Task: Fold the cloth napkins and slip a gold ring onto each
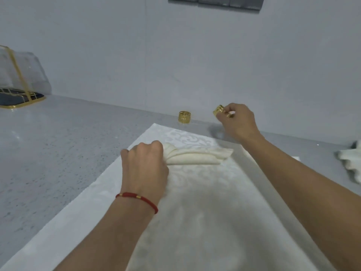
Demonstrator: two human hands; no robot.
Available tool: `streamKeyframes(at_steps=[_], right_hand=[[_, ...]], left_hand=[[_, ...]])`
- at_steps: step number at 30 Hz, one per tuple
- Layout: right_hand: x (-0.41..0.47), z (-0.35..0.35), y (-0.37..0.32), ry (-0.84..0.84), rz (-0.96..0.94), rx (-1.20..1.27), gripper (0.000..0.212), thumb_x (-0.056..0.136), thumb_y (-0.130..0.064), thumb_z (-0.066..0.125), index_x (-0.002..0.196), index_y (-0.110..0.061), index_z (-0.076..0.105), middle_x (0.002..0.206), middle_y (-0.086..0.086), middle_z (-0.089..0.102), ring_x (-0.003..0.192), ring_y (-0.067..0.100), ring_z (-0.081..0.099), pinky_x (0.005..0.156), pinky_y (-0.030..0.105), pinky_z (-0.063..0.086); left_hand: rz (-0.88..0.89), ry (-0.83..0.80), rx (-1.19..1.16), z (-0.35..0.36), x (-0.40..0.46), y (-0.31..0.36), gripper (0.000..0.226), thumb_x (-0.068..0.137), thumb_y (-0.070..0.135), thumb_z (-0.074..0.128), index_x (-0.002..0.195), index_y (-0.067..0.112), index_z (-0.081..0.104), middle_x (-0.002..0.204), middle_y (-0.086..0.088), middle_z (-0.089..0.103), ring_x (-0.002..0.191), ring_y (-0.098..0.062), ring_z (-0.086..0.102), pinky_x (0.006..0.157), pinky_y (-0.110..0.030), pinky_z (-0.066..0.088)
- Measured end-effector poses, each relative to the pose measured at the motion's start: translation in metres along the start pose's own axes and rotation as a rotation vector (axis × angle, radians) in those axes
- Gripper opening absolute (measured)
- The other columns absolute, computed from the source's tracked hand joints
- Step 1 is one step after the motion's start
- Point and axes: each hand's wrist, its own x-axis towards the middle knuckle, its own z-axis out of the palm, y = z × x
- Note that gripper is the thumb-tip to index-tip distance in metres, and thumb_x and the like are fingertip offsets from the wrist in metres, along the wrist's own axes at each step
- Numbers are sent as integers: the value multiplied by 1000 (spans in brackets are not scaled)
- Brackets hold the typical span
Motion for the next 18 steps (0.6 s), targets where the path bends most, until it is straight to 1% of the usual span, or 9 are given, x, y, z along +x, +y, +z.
streamKeyframes(at_steps=[1,3,4,6,8,11,13,15,18], right_hand=[[-22,-20,3,28,60,109,22,89,-39,73,87,-17,73,95,3,69,74,19,61,67,28,46],[-72,-62,11,43,174,303,25,87,-40,78,86,-16,75,91,3,73,71,16,66,77,33,52],[-96,-77,17,23,227,381,24,87,-37,79,89,-13,76,94,5,75,74,15,69,82,36,55],[-140,-110,28,22,298,532,22,87,-25,81,101,-9,75,103,10,76,85,19,74,86,38,60],[-166,-126,37,47,366,663,28,87,-14,79,112,-8,67,110,14,74,86,21,75,91,41,59],[-187,-139,50,55,416,782,37,87,-3,76,121,-10,61,116,11,73,89,19,76,96,39,57],[-192,-139,58,23,421,827,40,88,-2,75,123,-15,61,121,8,72,99,19,75,99,40,56],[-194,-136,63,-23,410,844,42,89,-3,75,125,-19,61,124,7,71,108,22,73,104,45,54],[-196,-136,65,-51,359,777,45,90,-8,76,128,-25,61,124,2,68,108,22,72,103,45,55]], left_hand=[[23,28,-45,0,-1,0,47,79,17,66,65,21,22,60,6,26,67,-23,33,71,-33,25],[119,105,-111,-5,-3,5,50,63,9,77,62,20,28,53,9,18,57,-23,28,64,-33,23],[163,119,-123,-9,-4,7,53,53,5,81,60,19,31,52,12,14,52,-21,24,61,-32,22],[246,137,-121,-17,-5,17,56,40,-2,84,57,17,34,48,11,16,47,-19,21,57,-31,21],[314,163,-107,-25,-6,25,57,38,-6,82,58,17,34,46,5,24,47,-19,21,56,-30,22],[426,201,-103,-34,-9,43,58,41,-8,80,59,17,30,47,5,25,46,-19,21,56,-30,23],[446,213,-101,-35,-12,51,58,41,-7,79,59,17,30,48,6,24,46,-20,21,55,-30,23],[426,214,-105,-33,-13,57,57,41,-8,79,59,17,31,46,4,25,45,-20,22,54,-30,24],[403,200,-111,-28,-17,61,50,43,-7,79,56,14,35,42,-2,36,42,-23,28,54,-28,25]])
